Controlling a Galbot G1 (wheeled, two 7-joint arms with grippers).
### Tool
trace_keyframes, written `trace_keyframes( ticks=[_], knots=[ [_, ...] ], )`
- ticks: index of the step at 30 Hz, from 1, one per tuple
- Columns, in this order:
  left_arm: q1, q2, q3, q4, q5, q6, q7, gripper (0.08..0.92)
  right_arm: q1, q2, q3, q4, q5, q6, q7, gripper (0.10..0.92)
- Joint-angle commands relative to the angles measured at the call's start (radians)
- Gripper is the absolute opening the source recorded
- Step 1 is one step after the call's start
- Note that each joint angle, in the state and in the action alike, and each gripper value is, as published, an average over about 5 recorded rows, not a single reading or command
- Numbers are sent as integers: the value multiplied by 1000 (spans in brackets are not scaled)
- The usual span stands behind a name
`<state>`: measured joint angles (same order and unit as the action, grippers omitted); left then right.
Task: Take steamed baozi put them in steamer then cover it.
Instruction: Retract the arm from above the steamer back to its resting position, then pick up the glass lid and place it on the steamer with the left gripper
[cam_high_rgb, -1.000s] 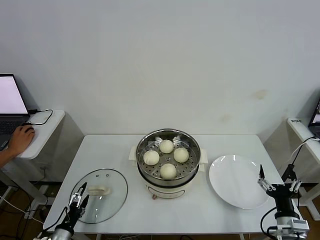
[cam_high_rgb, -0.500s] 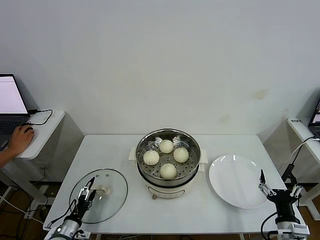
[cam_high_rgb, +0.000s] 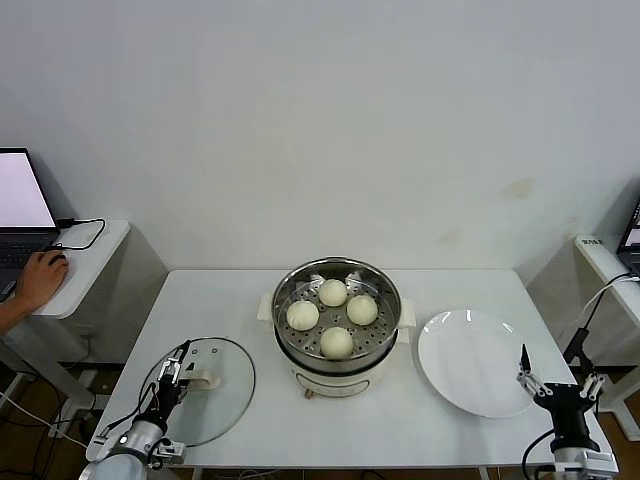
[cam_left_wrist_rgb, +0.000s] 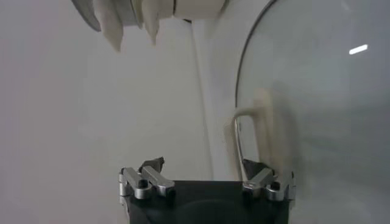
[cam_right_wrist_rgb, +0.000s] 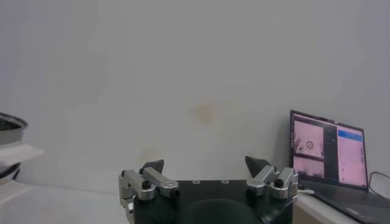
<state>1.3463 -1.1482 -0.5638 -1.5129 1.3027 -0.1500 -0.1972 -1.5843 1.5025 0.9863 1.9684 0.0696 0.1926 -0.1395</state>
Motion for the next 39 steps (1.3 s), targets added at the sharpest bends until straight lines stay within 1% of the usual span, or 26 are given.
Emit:
trace_keyframes(
  ticks=[1,3,10,15,19,23,25,27,34,37,39],
  knots=[
    [-37,1,13,36,-27,0,5,780,0,2,0,-5,-5,1,0,823],
    [-35,1,15,40,-33,0,6,732,1,3,-1,-7,-7,1,-1,823],
    [-28,2,17,54,-78,-5,-2,525,0,2,-4,-4,-19,1,-3,823],
    [-7,8,16,46,-136,-10,-31,386,-8,-1,-15,0,-29,5,-5,822],
    [17,13,8,16,-190,-18,-60,265,-12,-2,-25,2,-35,8,-5,823],
    [59,26,-11,-58,-243,0,-69,170,-15,-6,-36,2,-45,15,-9,823],
    [83,41,-26,-113,-266,27,-52,152,-18,-10,-39,0,-52,23,-13,823],
    [106,59,-43,-174,-293,66,-22,150,-20,-15,-42,-2,-56,30,-16,823],
    [132,151,-109,-404,-457,242,110,150,-31,-29,-40,-10,-46,36,-19,822],
    [123,201,-103,-485,-517,324,142,150,-33,-30,-41,-19,-51,41,-18,823],
    [112,241,-74,-529,-549,374,161,150,-33,-29,-43,-23,-59,44,-18,823]
  ],
)
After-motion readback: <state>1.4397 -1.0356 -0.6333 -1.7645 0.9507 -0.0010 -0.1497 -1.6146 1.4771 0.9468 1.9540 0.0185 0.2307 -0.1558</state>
